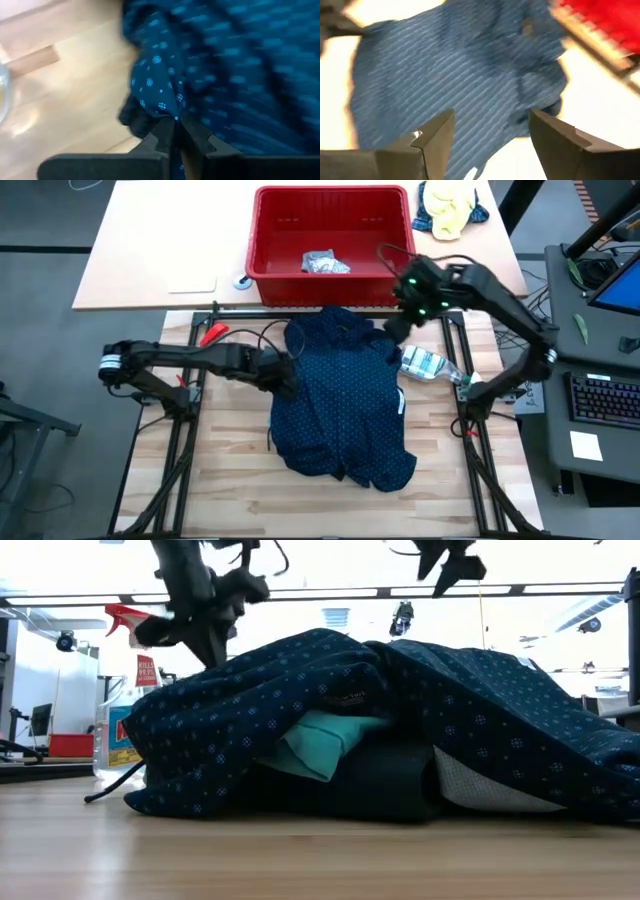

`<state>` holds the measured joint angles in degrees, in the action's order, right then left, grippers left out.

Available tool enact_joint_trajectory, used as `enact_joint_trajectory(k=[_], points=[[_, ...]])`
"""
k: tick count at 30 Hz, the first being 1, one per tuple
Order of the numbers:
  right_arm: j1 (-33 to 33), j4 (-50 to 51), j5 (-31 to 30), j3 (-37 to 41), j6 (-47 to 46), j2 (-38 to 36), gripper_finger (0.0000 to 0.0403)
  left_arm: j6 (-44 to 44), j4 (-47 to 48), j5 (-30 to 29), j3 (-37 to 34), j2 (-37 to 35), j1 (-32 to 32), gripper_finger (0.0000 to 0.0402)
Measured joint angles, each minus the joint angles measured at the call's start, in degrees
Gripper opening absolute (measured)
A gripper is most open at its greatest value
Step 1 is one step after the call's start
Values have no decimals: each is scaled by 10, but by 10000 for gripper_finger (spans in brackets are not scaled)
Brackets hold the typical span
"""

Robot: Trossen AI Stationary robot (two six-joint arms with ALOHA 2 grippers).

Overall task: Fold Laundry from Bin
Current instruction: Fold the blue polo shirt

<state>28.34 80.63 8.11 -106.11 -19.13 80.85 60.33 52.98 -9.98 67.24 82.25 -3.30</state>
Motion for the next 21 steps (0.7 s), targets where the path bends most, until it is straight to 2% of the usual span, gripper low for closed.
enact_joint_trajectory(k=[3, 10, 15, 21], points=[[-8, -3, 55, 32, -39, -39, 226, -21, 6, -15, 38, -14, 18, 1], [-45, -32, 54, 182, -180, -132, 212, -60, 117, -101, 171, -25, 45, 0], [-73, -114, 59, 325, -267, -191, 237, -97, 172, -132, 253, -17, 46, 0], [-80, -185, 95, 472, -325, -246, 285, -130, 177, -149, 301, -16, 46, 0]])
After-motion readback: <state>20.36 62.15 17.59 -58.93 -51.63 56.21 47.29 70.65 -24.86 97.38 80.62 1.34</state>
